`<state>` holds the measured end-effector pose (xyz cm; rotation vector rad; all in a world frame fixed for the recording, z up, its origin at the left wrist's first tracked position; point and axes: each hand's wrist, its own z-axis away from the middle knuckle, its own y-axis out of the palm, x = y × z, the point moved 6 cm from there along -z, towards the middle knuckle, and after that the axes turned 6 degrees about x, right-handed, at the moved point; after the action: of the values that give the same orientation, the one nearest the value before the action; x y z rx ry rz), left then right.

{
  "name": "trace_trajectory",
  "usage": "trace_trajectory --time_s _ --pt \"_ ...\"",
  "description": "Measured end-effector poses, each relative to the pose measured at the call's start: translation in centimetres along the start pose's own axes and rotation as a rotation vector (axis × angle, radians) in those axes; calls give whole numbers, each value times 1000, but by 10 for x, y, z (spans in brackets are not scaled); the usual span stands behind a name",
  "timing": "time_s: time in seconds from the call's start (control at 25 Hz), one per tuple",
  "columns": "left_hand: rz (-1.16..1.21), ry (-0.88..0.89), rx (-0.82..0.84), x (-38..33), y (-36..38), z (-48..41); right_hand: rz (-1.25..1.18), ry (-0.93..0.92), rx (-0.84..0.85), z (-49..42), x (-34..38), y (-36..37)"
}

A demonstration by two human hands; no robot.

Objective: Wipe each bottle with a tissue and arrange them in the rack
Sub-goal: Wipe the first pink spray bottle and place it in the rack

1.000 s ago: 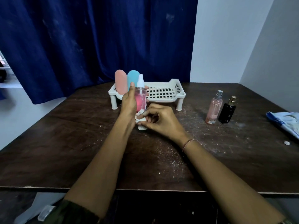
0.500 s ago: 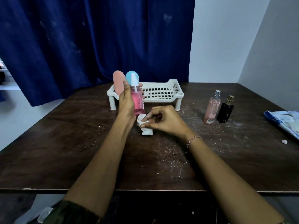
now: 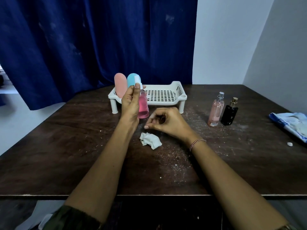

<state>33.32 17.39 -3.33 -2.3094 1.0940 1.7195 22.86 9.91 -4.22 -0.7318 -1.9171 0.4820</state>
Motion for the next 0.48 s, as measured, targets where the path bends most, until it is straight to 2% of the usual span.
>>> trace_trajectory --time_s 0.2,0.36,0.48 --pt "21 13 67 -2 8 4 -75 -20 -169 0 -1 -7" --pt "52 27 132 -1 17 10 81 -54 -234 0 -1 -4" --pt "26 39 132 0 15 9 94 -65 -276 -3 -1 -1"
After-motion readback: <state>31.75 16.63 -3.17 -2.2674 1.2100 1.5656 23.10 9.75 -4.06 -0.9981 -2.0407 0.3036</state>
